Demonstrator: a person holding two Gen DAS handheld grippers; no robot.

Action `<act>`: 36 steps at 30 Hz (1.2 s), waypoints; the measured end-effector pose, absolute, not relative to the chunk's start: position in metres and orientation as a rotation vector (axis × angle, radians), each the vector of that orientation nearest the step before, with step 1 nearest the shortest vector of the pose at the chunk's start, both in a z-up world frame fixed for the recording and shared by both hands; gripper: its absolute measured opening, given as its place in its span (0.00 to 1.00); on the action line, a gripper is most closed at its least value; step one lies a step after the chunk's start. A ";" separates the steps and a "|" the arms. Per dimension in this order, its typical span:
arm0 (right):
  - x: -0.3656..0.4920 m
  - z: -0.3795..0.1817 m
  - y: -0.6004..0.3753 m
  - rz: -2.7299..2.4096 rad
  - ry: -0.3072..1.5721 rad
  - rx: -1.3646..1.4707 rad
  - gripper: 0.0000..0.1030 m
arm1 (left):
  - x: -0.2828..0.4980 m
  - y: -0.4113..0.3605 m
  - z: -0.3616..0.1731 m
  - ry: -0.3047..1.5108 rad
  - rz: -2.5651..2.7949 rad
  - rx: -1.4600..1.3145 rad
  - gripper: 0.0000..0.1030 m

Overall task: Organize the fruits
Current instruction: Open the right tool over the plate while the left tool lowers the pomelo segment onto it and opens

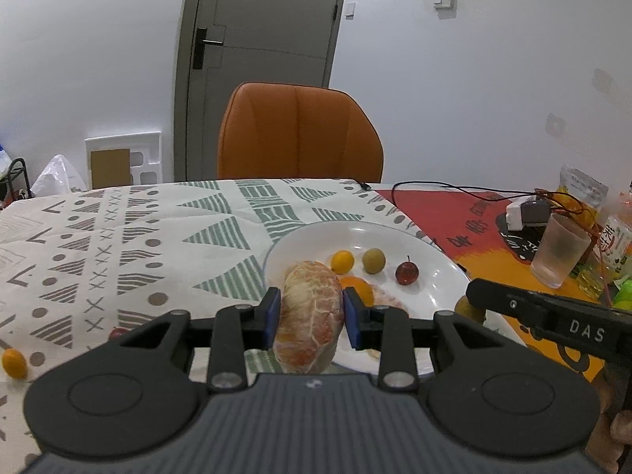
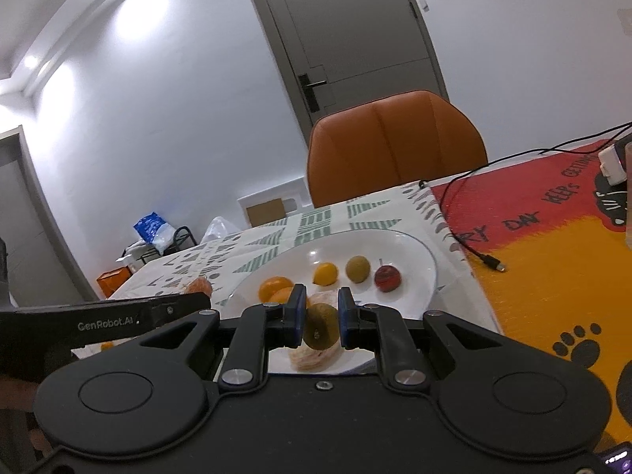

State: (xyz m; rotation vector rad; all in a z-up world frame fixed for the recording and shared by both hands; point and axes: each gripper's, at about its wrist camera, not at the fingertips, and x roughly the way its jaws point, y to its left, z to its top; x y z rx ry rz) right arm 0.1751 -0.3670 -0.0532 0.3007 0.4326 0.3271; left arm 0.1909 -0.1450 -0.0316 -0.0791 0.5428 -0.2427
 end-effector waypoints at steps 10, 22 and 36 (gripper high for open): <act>0.175 -0.058 -0.377 0.268 0.442 0.323 0.22 | 0.204 -0.159 -0.040 0.573 -0.262 -0.075 0.31; 0.170 -0.062 -0.369 0.300 0.482 0.328 0.28 | 0.200 -0.162 -0.038 0.573 -0.238 -0.038 0.36; 0.169 -0.060 -0.339 0.367 0.495 0.313 0.46 | 0.179 -0.114 -0.036 0.580 -0.126 -0.045 0.61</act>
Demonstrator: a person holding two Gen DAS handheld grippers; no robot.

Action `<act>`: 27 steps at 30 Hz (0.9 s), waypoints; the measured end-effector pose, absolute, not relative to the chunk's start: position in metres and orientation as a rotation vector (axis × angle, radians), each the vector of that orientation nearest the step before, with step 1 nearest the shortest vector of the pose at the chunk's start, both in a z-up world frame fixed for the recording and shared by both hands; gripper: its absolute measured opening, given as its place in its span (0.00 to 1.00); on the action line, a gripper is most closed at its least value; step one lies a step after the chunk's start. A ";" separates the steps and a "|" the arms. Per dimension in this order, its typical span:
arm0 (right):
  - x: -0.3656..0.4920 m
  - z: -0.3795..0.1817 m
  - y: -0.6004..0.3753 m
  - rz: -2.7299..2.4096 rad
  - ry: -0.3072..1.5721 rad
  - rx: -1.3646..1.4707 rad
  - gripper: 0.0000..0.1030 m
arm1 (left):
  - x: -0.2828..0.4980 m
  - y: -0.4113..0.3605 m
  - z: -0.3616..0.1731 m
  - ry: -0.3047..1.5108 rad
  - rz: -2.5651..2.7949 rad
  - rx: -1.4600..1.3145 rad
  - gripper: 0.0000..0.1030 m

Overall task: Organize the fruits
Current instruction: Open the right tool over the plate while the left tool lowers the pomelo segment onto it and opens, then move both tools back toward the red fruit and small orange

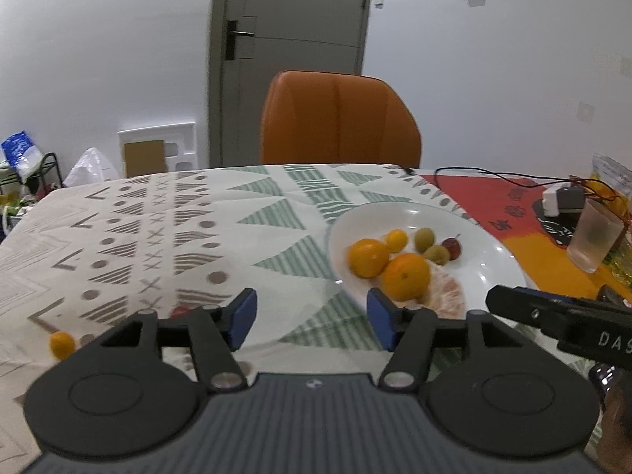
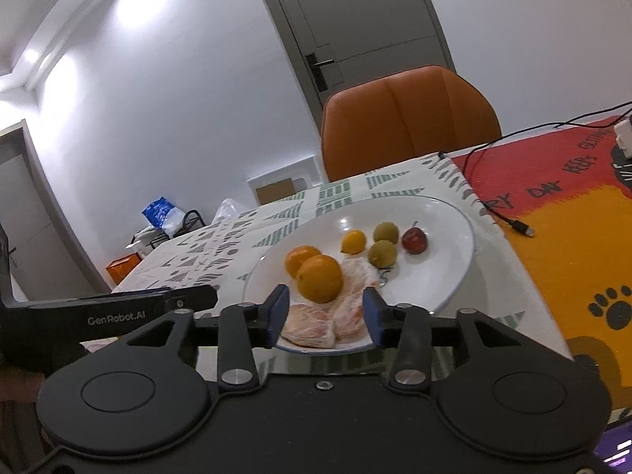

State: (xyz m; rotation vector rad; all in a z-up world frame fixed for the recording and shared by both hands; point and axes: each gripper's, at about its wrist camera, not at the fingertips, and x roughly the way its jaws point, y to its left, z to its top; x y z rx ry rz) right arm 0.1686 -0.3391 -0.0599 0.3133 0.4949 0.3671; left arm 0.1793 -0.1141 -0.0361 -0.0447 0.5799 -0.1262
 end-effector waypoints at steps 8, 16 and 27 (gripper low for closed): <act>0.166 -0.054 -0.315 0.414 0.486 0.287 0.61 | 0.163 -0.085 -0.033 0.574 -0.072 -0.047 0.73; 0.164 -0.053 -0.290 0.462 0.491 0.271 0.79 | 0.151 -0.057 -0.036 0.585 -0.031 -0.065 0.76; 0.159 -0.051 -0.256 0.523 0.498 0.237 0.89 | 0.137 -0.021 -0.042 0.588 0.022 -0.102 0.78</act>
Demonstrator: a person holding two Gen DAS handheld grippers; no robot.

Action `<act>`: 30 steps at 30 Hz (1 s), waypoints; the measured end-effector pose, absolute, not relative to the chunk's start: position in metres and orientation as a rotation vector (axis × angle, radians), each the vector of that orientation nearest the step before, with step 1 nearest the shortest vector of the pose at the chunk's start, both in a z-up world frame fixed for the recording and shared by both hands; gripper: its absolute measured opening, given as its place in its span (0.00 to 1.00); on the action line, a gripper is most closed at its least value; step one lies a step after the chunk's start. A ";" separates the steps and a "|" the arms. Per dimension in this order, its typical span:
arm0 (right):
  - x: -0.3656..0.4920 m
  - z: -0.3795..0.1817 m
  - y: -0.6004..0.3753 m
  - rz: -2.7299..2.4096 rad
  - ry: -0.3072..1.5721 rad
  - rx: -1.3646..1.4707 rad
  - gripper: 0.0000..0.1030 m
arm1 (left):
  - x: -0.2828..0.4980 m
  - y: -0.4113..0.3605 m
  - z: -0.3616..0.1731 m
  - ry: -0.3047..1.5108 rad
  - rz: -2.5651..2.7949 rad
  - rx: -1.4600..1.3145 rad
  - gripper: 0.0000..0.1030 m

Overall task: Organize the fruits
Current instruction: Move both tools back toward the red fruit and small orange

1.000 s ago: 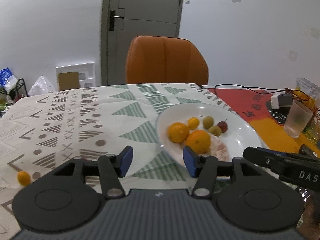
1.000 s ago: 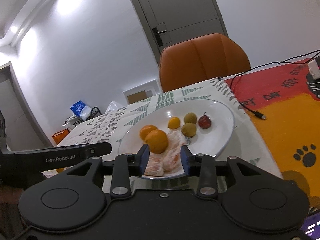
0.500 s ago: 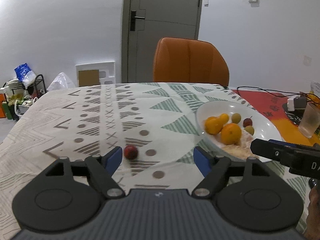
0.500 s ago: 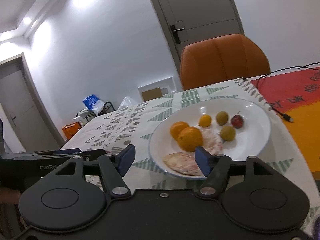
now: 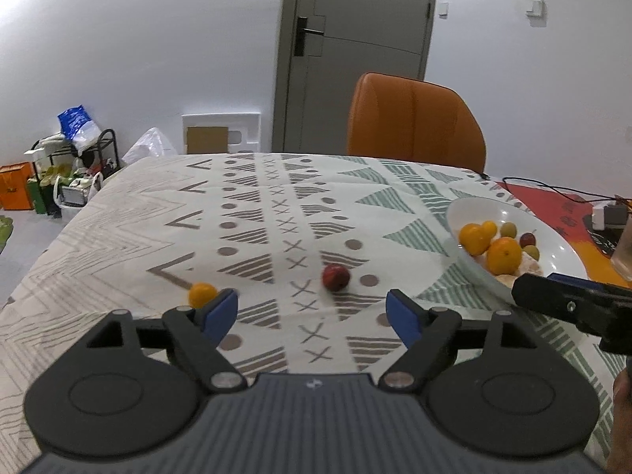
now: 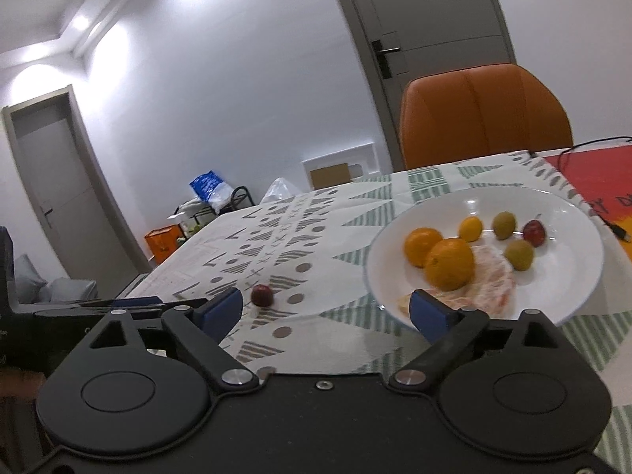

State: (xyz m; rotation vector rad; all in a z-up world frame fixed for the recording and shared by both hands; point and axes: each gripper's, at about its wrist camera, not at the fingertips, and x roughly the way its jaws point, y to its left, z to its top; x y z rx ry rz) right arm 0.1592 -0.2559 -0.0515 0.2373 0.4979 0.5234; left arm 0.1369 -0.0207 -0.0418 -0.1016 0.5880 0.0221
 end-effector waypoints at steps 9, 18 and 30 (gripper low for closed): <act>0.162 -0.052 -0.235 0.558 0.522 0.218 0.93 | 0.134 0.001 -0.047 0.596 0.053 -0.131 0.78; 0.165 -0.055 -0.214 0.608 0.558 0.184 0.93 | 0.135 0.022 -0.052 0.600 0.097 -0.197 0.77; 0.178 -0.060 -0.198 0.615 0.589 0.163 0.91 | 0.148 0.035 -0.060 0.605 0.121 -0.234 0.62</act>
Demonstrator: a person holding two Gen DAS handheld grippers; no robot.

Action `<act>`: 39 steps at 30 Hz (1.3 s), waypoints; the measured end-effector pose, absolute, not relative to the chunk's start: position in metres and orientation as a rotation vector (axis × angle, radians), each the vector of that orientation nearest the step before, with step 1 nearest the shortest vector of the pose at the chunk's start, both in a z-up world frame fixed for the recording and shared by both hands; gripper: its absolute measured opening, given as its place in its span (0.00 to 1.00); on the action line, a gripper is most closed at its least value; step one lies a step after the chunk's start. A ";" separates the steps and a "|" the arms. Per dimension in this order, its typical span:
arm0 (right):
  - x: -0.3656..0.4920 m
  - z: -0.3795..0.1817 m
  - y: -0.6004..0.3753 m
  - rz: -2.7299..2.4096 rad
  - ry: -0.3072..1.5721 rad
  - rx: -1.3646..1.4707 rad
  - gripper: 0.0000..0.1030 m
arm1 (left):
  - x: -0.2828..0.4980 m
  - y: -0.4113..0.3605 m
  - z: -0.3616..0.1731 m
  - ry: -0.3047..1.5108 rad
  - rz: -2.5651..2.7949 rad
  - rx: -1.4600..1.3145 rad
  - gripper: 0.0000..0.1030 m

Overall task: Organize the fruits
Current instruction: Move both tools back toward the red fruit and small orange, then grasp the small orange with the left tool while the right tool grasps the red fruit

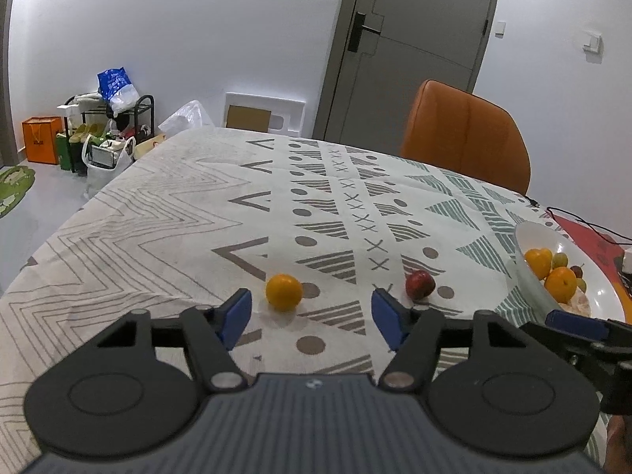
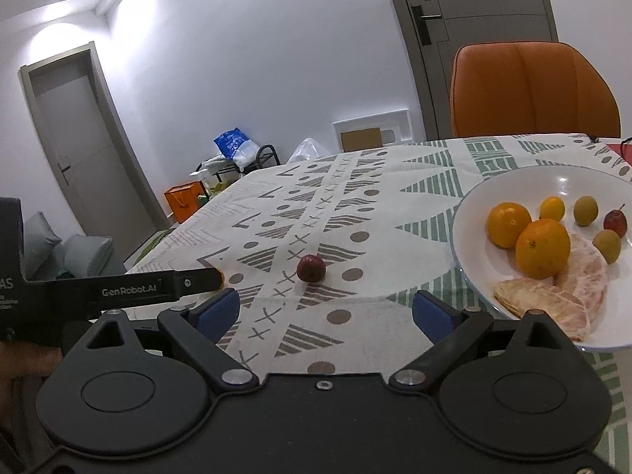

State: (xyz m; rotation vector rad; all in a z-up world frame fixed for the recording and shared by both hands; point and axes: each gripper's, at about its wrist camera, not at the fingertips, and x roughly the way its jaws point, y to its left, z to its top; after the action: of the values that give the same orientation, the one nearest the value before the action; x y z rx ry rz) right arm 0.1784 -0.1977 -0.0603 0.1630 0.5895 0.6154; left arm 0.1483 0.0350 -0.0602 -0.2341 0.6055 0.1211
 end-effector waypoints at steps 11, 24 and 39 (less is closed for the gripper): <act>0.194 -0.063 -0.180 0.621 0.631 0.131 0.75 | 0.164 0.045 -0.071 0.625 0.136 -0.264 0.51; 0.212 -0.067 -0.163 0.625 0.669 0.095 0.62 | 0.176 0.057 -0.077 0.631 0.135 -0.283 0.22; 0.232 -0.070 -0.138 0.652 0.683 0.073 0.53 | 0.165 0.068 -0.065 0.610 0.140 -0.288 0.22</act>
State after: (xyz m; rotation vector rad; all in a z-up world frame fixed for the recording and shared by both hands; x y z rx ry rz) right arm 0.2317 -0.1376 -0.0699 0.0725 0.6830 0.6523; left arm 0.1646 0.0678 -0.0653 -0.2884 0.6103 0.1397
